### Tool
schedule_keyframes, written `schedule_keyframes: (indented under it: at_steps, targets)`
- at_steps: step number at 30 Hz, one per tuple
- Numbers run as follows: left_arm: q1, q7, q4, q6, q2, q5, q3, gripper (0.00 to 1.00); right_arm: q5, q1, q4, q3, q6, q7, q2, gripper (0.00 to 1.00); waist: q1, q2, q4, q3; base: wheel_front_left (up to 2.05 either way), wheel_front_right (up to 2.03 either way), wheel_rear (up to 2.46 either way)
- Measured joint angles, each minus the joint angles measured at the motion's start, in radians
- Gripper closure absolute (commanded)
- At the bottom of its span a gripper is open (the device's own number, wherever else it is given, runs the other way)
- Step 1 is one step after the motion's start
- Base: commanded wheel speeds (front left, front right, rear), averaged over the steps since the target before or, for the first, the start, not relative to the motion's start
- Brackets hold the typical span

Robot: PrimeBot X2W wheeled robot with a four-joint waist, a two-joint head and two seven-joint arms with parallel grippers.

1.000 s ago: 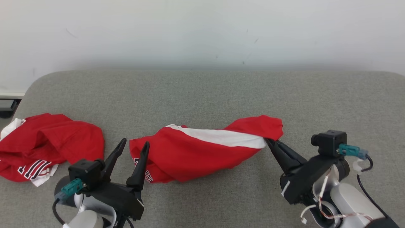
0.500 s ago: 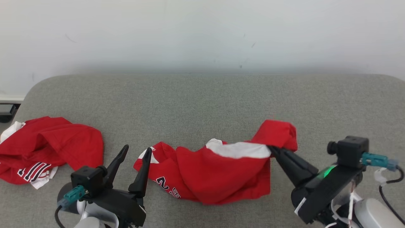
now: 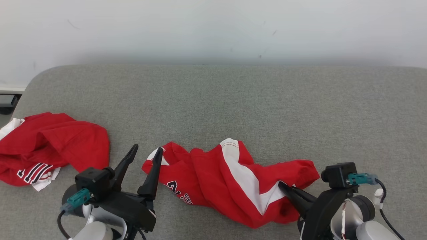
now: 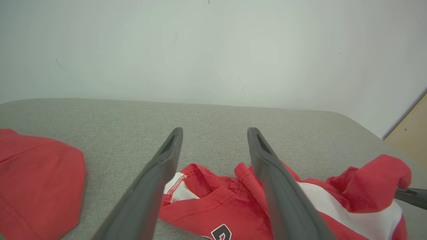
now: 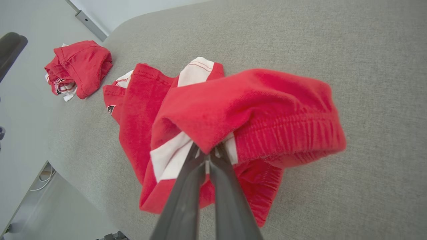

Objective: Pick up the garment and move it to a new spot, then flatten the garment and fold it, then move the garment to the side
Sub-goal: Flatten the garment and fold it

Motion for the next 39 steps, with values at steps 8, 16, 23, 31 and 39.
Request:
schedule_keyframes:
  at_steps: [8,16,23,31,39]
  targets:
    - [-0.005,0.0,0.006,0.0,-0.001,0.0,0.0,0.0,-0.008,-0.023,0.045,0.022,-0.009,0.039,0.011,1.0,0.0001,0.0,0.006,0.015,0.0,0.0,0.0]
    - [0.001,0.0,0.016,0.0,0.009,0.0,0.01,0.0,-0.014,-0.035,0.02,0.022,-0.012,0.038,0.022,0.0,0.0,0.0,-0.023,0.01,0.0,0.0,0.0]
    - [0.006,-0.001,0.014,0.0,0.016,0.0,0.014,0.0,-0.013,0.048,-0.086,0.008,-0.018,0.037,-0.009,0.0,0.0,0.0,-0.071,0.004,0.0,0.0,0.0]
    - [0.005,-0.002,0.0,0.0,0.012,0.0,0.009,0.0,-0.008,0.18,-0.156,-0.065,-0.035,0.012,-0.048,0.0,0.0,0.0,-0.108,0.018,0.0,0.0,0.0]
    - [0.001,0.0,-0.001,0.0,0.011,0.002,0.003,0.0,-0.016,0.256,-0.137,-0.077,-0.043,0.022,-0.048,0.0,0.0,0.0001,-0.118,0.04,0.0,0.0,0.0]
